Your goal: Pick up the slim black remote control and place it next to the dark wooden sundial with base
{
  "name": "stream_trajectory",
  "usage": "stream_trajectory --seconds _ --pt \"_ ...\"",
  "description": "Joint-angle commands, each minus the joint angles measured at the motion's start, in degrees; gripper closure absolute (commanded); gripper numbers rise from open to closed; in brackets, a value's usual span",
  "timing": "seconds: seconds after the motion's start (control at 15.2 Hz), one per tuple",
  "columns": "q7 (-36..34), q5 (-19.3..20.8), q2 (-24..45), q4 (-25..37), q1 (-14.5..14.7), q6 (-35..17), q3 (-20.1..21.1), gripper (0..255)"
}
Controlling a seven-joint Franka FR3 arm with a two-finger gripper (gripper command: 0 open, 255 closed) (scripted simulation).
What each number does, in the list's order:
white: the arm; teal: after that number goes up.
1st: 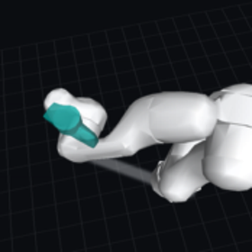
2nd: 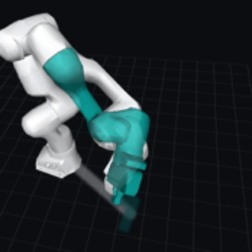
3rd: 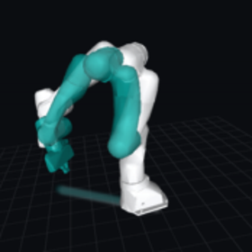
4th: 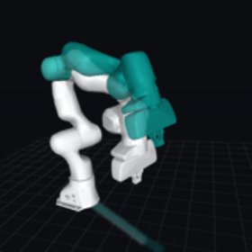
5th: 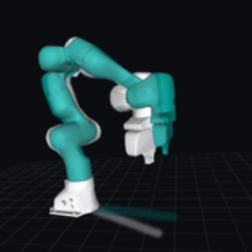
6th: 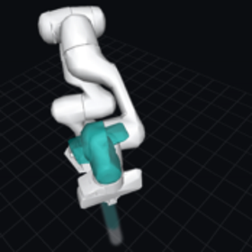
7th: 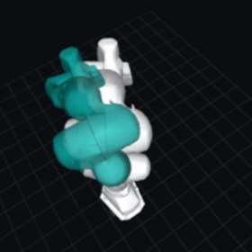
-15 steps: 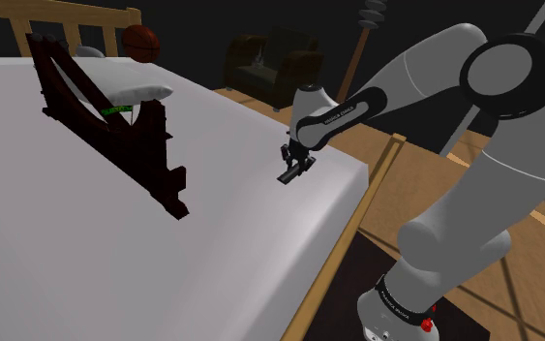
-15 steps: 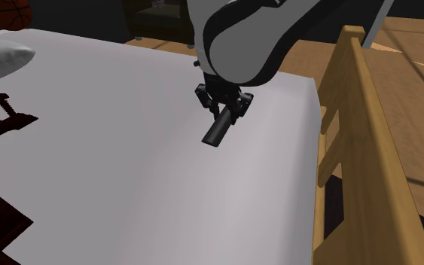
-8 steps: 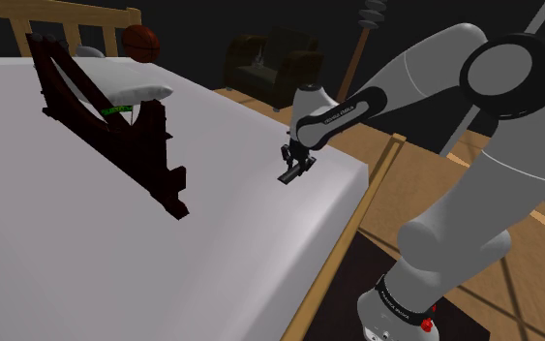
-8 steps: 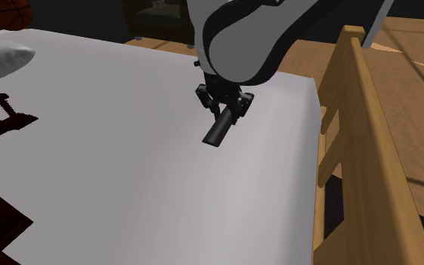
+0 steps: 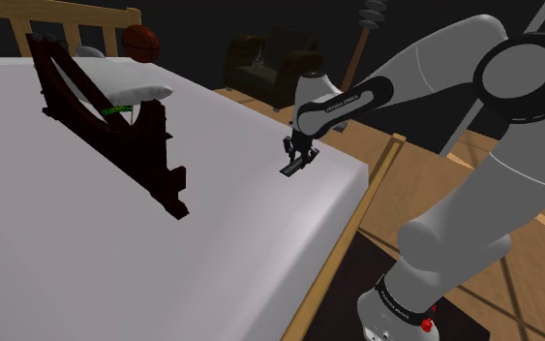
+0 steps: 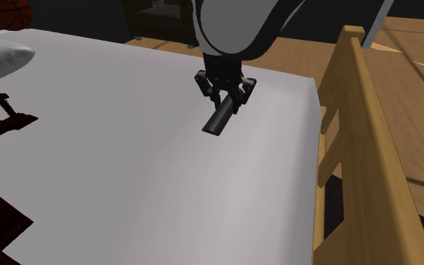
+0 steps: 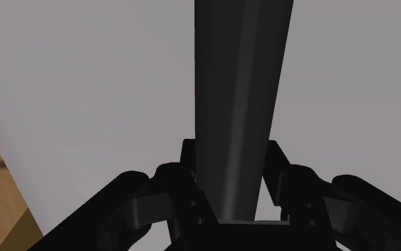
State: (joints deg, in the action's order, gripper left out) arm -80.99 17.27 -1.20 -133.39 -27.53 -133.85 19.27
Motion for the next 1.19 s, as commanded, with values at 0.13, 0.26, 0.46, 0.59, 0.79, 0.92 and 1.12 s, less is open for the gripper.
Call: stream_trajectory --seconds 0.13,0.26,0.46,0.59,0.79,0.92,1.12 --pt "1.9 -1.8 -2.3 1.0 0.1 2.9 -0.1 255" --pt "2.6 -2.5 -3.2 1.6 0.1 4.3 -0.1 255" --pt "3.6 -3.5 -4.4 2.7 0.2 6.5 -0.2 255" --pt "4.3 -4.1 -5.2 3.5 0.3 7.9 -0.2 255" --pt "5.2 -4.8 -6.3 4.8 0.4 10.1 -0.4 255" --pt "5.7 -5.3 -6.9 5.8 0.5 11.6 -0.4 255" --pt "6.5 -5.9 -7.8 7.2 0.5 13.8 -0.5 255"
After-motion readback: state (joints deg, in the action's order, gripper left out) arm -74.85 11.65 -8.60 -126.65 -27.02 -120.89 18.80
